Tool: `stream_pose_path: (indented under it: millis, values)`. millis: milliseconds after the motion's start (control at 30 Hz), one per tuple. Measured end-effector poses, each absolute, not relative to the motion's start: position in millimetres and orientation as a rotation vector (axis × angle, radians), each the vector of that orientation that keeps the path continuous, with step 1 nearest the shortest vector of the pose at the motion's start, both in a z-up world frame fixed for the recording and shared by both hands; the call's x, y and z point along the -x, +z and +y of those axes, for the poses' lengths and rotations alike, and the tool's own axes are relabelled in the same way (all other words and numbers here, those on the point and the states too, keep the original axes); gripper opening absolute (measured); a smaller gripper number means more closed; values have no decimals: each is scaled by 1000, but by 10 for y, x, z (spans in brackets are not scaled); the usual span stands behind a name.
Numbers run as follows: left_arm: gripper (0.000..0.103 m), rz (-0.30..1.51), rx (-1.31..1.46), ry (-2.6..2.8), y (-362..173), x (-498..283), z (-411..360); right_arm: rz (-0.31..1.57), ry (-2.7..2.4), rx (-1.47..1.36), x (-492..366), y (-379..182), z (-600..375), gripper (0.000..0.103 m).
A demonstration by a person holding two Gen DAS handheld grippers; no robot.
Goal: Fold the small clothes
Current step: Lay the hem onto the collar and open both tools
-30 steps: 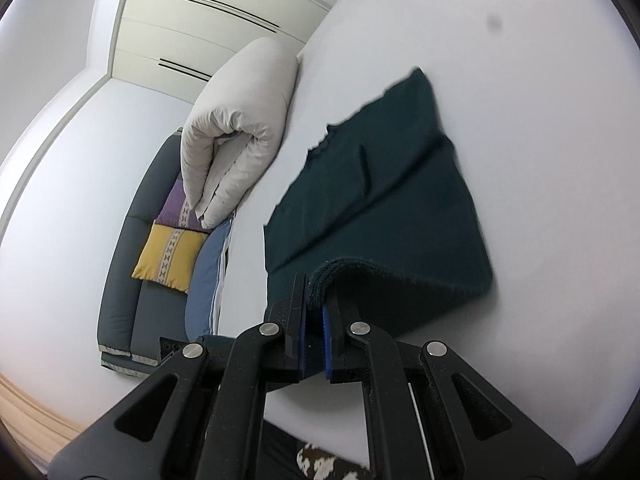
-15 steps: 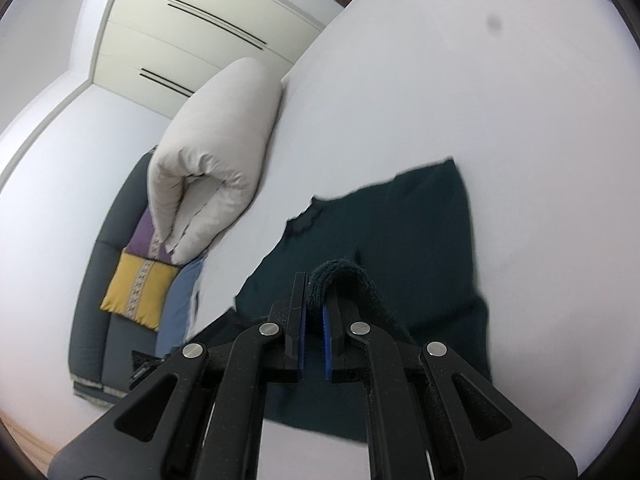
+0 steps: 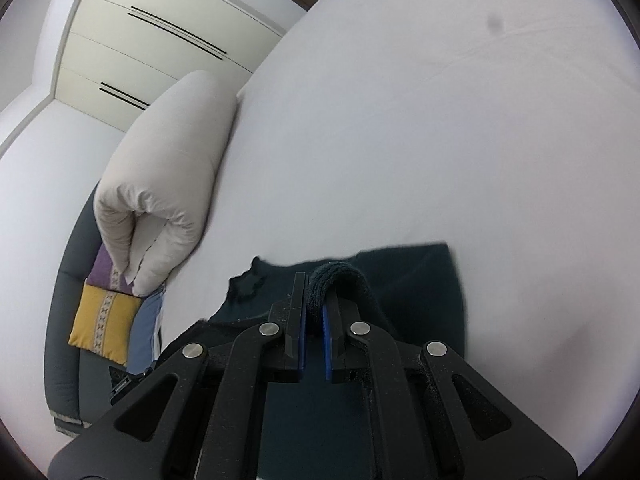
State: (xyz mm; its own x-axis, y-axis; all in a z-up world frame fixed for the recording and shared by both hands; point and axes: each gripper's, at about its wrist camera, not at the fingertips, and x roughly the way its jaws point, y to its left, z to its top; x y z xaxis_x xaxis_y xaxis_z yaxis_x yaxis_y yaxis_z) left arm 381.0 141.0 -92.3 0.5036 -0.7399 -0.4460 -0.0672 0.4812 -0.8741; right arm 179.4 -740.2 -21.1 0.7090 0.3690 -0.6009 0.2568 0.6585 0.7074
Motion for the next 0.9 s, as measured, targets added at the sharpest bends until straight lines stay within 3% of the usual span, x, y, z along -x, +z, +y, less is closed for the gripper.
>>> stream_pose_path:
  millis: [400,467,500,533,600,667,733,800,900]
  values:
    - [8,1036,969,-421,-1243,-4173,1235,856,-6,-872,-2295,-600,-7445,9]
    - [22,1044,995,-421,-1299,-4198,1230,856,-21,-853,-2328,-636,-7440,9]
    - [36,1044,1020,-420,-1326,-4199,1241,850,-22,-857,-2315,-654,-7425,9]
    - [44,1034,1036,-413,-1331,-4192,1258,844,-23,-858,-2281,-662,-7426,10]
    - [50,998,1059,-415,-1305,-4170,1297,832,-30,-857,-2268,-662,-7400,12]
    - [55,988,1067,-417,-1272,-4162,1320,824,-48,-852,-2221,-658,-7439,21]
    - [55,970,1073,-425,-1216,-4150,1348,793,-77,-868,-2150,-626,-7482,45]
    - [58,942,1082,-433,-1136,-4120,1394,766,-104,-879,-2072,-598,-7533,50]
    - [65,909,1079,-431,-1015,-4077,1447,760,-111,-850,-1959,-494,-7518,50]
